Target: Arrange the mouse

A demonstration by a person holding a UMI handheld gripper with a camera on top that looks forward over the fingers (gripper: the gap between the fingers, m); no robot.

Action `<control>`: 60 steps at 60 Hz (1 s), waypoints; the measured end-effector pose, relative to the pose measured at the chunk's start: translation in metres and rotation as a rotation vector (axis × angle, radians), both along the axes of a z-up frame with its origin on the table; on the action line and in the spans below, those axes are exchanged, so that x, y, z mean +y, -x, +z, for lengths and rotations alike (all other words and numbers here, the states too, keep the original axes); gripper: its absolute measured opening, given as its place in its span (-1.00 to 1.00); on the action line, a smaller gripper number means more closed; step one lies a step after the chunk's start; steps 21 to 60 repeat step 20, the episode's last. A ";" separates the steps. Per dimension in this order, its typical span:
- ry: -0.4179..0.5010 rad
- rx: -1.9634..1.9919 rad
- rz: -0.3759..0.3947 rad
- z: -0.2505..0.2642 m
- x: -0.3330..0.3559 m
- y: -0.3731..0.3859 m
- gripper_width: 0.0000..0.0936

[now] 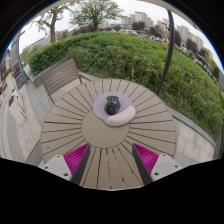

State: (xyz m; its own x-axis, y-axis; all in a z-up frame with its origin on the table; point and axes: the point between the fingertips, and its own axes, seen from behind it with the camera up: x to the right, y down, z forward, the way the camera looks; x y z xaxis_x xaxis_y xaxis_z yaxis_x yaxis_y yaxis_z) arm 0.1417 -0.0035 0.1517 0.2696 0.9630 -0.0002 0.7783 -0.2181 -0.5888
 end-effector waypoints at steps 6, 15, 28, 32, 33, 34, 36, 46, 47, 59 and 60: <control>-0.008 0.014 0.025 0.007 0.001 -0.017 0.83; -0.057 0.047 0.017 0.014 0.021 -0.018 0.85; -0.032 0.071 0.027 0.019 0.017 -0.018 0.84; -0.032 0.071 0.027 0.019 0.017 -0.018 0.84; -0.032 0.071 0.027 0.019 0.017 -0.018 0.84; -0.032 0.071 0.027 0.019 0.017 -0.018 0.84; -0.032 0.071 0.027 0.019 0.017 -0.018 0.84; -0.032 0.071 0.027 0.019 0.017 -0.018 0.84; -0.032 0.071 0.027 0.019 0.017 -0.018 0.84; -0.032 0.071 0.027 0.019 0.017 -0.018 0.84; -0.032 0.071 0.027 0.019 0.017 -0.018 0.84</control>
